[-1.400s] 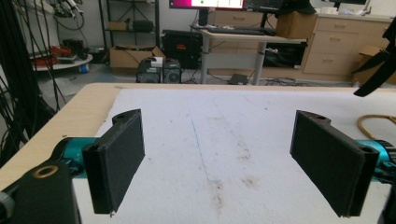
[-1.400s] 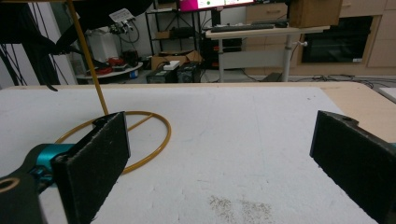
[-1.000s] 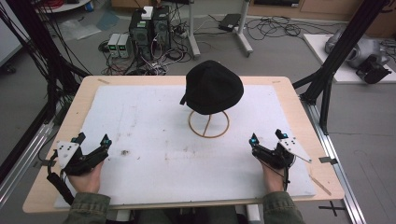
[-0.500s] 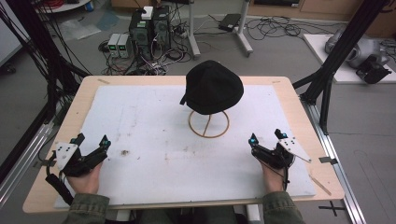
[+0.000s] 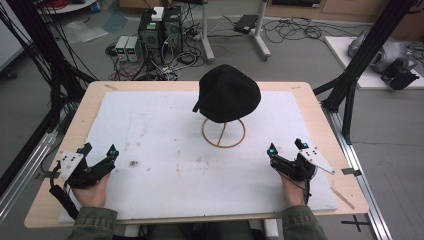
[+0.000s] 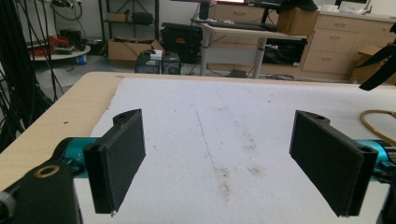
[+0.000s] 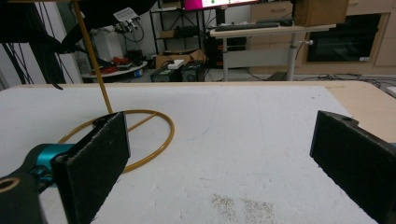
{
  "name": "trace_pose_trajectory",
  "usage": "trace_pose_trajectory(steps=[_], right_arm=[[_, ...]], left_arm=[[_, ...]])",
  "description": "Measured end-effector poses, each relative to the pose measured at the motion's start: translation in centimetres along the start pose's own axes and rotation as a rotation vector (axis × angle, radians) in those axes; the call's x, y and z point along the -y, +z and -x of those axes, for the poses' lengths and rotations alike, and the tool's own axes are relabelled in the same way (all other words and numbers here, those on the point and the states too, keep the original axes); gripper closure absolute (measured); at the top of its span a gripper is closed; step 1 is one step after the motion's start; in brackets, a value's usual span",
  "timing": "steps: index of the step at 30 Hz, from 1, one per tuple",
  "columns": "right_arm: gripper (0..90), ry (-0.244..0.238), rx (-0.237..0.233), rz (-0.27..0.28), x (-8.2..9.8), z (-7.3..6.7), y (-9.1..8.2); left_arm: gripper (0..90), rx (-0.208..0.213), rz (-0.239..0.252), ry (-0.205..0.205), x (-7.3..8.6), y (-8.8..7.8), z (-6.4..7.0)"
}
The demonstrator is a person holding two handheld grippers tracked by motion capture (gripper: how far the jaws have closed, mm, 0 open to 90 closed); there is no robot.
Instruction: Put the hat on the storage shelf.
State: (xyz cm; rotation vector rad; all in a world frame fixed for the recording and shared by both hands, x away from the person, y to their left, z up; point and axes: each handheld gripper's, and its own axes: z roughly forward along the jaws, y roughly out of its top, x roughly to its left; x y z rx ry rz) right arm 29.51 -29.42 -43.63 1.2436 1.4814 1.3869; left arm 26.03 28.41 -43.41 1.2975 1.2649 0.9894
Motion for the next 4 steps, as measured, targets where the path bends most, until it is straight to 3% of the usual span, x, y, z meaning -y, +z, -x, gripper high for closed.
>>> trace_pose_trajectory(steps=[4], right_arm=[[4.0,0.004,-0.007,0.001,0.01,-0.03,0.07]], left_arm=[[18.6,0.007,0.001,-0.002,0.03,0.06,-0.01]])
